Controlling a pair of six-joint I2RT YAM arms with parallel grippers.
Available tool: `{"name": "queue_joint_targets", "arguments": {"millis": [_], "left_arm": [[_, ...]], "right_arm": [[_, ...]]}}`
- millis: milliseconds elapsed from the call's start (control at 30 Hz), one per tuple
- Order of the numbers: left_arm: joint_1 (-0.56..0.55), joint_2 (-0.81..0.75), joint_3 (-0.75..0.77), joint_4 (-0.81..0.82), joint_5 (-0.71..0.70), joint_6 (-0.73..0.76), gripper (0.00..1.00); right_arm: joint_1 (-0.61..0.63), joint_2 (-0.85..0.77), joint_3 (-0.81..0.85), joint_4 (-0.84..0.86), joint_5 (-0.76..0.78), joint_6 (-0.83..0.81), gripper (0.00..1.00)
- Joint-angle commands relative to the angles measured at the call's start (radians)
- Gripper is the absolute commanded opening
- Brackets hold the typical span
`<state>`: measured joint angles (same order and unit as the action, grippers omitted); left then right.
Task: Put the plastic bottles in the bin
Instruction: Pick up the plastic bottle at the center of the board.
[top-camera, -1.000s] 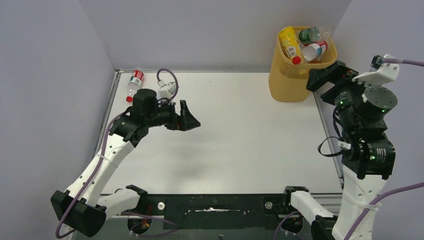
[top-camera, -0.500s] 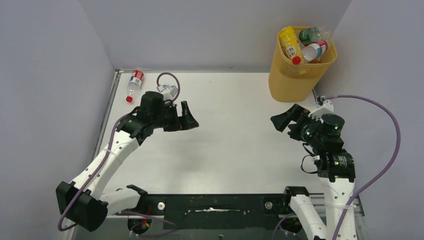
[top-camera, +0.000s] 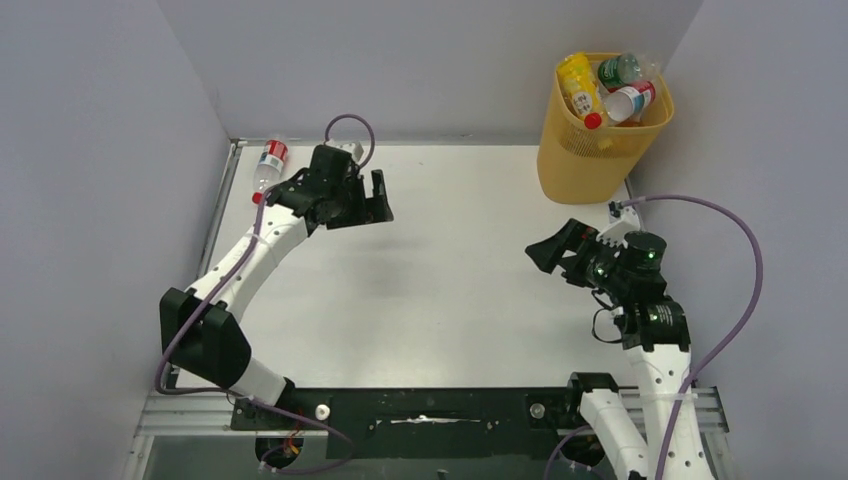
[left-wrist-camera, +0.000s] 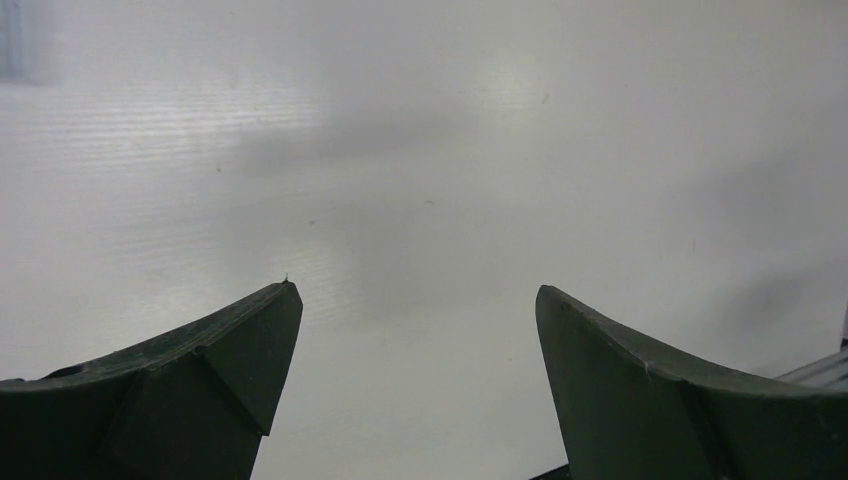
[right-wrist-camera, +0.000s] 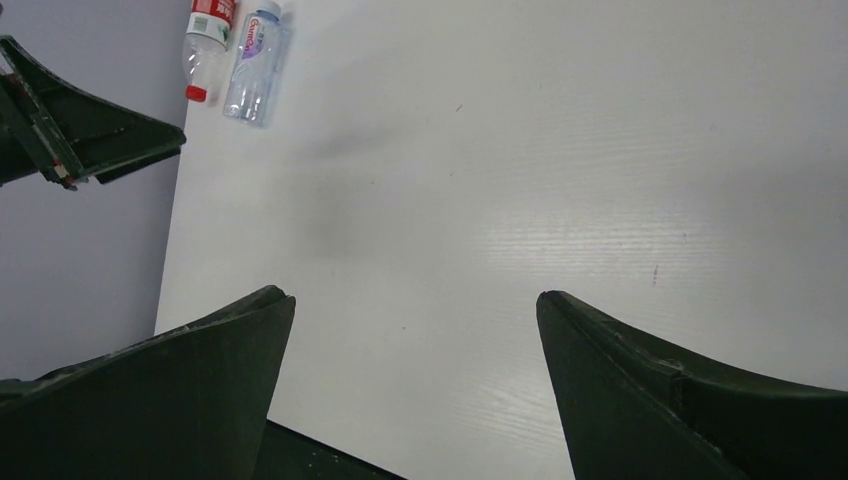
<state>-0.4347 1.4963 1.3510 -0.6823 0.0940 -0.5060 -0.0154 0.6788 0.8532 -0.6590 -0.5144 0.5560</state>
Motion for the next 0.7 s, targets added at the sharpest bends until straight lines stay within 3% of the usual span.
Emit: {"name": "queue_joint_targets", "arguments": {"millis": [0,300,667], "left_arm": [[0.062,0.054,0.114,-0.02,-0.102,0.064,0.89],[0.237,0.193,0.234,0.035,-0.144,0.141,0.89],[0.309,0.386,0.323,0.084,-0.271,0.261,0.88]], "right_arm": [[0.01,0.05,0.013,0.104,-0.035,-0.034,0.98],[0.052,0.178,0.06,0.166,-0.056,-0.023,0.98],[0.154,0.238,0.116,0.152,0.017,-0.043,0.98]]}}
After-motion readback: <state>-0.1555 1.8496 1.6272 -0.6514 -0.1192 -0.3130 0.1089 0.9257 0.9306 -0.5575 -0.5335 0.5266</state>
